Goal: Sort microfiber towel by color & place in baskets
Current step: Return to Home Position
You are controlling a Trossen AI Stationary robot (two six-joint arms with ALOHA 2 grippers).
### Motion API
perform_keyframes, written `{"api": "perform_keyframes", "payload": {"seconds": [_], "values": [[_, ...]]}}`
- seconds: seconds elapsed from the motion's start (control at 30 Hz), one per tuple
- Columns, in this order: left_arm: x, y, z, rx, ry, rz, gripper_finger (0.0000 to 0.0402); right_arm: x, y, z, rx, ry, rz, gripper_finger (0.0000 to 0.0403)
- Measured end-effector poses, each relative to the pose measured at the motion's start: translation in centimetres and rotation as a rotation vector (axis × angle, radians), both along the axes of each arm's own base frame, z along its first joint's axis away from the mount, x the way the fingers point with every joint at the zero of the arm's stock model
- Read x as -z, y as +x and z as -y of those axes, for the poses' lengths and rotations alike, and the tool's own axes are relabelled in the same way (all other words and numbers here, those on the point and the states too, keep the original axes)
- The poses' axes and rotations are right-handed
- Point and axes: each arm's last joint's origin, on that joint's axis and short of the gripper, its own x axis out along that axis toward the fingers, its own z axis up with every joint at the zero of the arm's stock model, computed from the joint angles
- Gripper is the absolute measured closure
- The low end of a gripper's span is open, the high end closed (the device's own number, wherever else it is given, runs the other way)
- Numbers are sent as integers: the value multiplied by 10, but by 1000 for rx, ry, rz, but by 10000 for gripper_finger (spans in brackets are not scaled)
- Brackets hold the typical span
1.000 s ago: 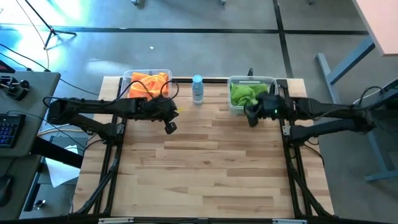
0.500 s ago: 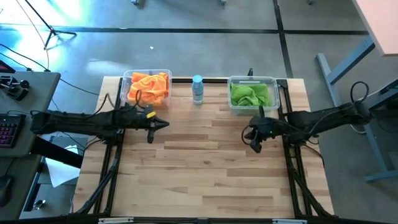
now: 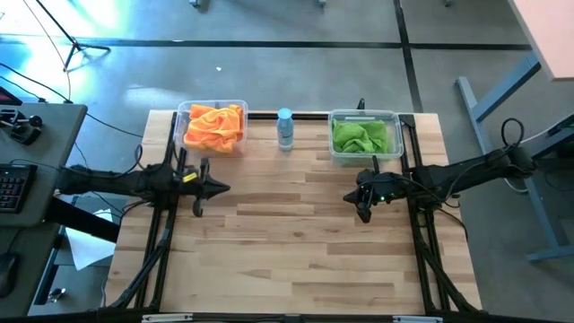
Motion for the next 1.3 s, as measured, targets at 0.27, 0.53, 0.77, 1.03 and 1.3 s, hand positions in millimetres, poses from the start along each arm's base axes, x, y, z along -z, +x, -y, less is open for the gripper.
{"api": "perform_keyframes", "payload": {"seconds": [0.27, 0.53, 0.77, 1.03, 1.3], "values": [[9, -14, 3, 85, 99, 119, 401, 0, 0, 0, 27, 34, 2, 403], [10, -14, 2, 63, 154, 121, 401, -2, 1, 0, 20, 17, 20, 403], [12, -13, 1, 26, 156, 94, 401, -9, 4, -8, -137, -340, 99, 403], [12, -13, 1, 25, 156, 93, 401, 29, -6, -9, -328, -338, 233, 403], [12, -13, 1, 25, 156, 93, 401, 56, -38, 4, -312, -329, 438, 403]]}}
